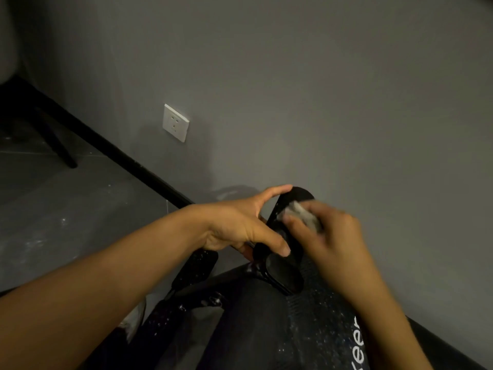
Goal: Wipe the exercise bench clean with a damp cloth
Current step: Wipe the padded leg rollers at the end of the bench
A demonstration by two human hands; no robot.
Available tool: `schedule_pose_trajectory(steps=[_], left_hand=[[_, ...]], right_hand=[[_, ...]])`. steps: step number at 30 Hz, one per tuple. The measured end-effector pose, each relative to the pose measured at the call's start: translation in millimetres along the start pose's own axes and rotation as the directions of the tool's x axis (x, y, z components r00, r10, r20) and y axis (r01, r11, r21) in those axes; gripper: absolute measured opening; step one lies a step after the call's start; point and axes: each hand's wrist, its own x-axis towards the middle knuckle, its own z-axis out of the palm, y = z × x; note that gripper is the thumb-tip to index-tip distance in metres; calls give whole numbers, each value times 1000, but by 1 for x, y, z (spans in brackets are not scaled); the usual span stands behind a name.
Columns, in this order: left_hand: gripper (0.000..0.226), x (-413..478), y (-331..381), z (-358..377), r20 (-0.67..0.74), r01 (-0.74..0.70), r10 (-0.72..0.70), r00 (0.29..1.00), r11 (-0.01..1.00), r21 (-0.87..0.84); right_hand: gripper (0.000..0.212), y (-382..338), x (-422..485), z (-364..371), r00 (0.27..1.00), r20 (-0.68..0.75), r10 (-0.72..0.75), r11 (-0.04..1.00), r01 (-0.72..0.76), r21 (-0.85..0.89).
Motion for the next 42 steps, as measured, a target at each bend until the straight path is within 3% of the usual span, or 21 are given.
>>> schedule_pose_trajectory(steps=[3, 8, 10, 12, 14, 20, 24, 29, 32, 37, 42], left_hand=[[113, -1, 0, -1, 23, 8, -9, 1000, 1000, 24], [111, 0, 4, -4, 38, 18, -19, 999, 999, 38], [112, 0, 5, -6, 51, 25, -27, 998, 999, 44], [113, -1, 5, -8, 72, 34, -38, 997, 998, 50], [113, -1, 5, -11, 105, 41, -46, 993, 998, 43], [111, 0, 1, -15, 236, 43, -31, 971, 998, -47], [110, 5, -11, -2, 194, -8, 53, 979, 974, -226], [110, 3, -17, 4, 123, -35, 73, 990, 957, -289], [110, 3, -13, 7, 84, -30, 52, 995, 970, -241], [116, 8, -2, 21, -53, -61, 61, 997, 998, 18], [114, 6, 6, 6, 71, 5, -10, 997, 998, 64]], right_hand=[[6, -4, -26, 0, 998, 61, 20, 984, -30, 177], [10, 22, 15, 6, 985, -174, 20, 999, -15, 28], [21, 28, 33, 6, 976, -213, 46, 999, -41, 27], [16, 26, 34, 7, 973, -223, 61, 997, -46, 68], [3, 19, 19, 7, 978, -197, 61, 990, -34, 133], [11, 0, -48, 5, 999, 2, 47, 931, -44, 363], [10, 12, -25, 4, 998, -57, 13, 986, -3, 169], [12, 17, 6, 9, 983, -176, 45, 990, -21, 137], [13, 10, -13, 9, 987, -140, 82, 970, -46, 241], [16, 8, -53, 4, 988, -21, 152, 891, -128, 435], [18, 19, -37, 7, 990, -104, 94, 947, -56, 317]])
